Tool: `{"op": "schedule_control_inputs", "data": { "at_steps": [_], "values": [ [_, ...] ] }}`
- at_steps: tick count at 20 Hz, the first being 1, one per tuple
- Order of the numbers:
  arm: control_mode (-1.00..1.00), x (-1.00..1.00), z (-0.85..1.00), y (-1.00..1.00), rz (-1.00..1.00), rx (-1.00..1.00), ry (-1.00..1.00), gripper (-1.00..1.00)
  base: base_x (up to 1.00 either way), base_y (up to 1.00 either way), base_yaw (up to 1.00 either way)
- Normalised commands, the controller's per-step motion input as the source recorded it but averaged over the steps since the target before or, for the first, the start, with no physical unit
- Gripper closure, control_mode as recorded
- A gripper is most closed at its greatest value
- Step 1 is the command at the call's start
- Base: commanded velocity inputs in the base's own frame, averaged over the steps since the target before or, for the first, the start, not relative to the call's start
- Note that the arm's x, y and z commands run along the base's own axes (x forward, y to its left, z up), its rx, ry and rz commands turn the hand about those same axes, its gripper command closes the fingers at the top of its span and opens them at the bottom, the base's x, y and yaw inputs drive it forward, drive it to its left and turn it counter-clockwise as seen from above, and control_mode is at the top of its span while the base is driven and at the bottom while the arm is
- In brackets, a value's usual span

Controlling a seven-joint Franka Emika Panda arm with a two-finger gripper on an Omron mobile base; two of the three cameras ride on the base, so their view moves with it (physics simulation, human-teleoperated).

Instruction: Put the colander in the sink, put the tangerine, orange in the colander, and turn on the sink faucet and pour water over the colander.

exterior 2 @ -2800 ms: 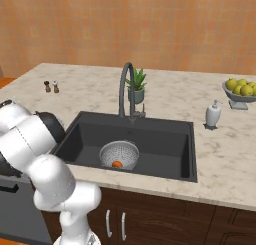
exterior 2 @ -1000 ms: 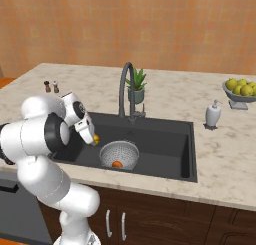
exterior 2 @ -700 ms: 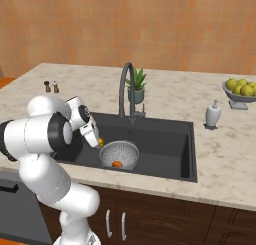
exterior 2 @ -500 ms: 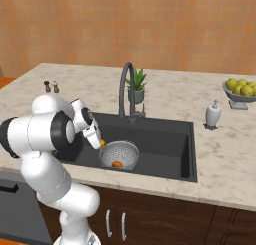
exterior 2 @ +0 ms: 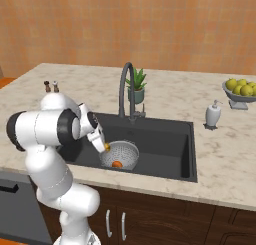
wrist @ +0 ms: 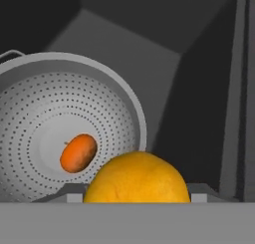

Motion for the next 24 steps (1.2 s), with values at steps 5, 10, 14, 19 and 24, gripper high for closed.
{"op": "schedule_control_inputs", "data": {
  "at_steps": [5, 10, 14, 19, 24],
  "values": [
    [-1.00, 0.20, -0.22, -0.11, 0.00, 0.00, 0.01, 1.00, 0.00, 0.00, 0.00],
    [-1.00, 0.12, -0.25, -0.04, 0.01, 0.01, 0.00, 1.00, 0.00, 0.00, 0.00],
    [-1.00, 0.25, -0.17, 0.00, 0.06, 0.05, 0.00, 1.00, 0.00, 0.00, 0.00],
    [-1.00, 0.33, -0.18, 0.00, 0.04, 0.01, 0.00, 1.00, 0.00, 0.00, 0.00],
    [-1.00, 0.28, -0.26, 0.00, 0.03, 0.00, 0.02, 1.00, 0.00, 0.00, 0.00]
  ]
}}
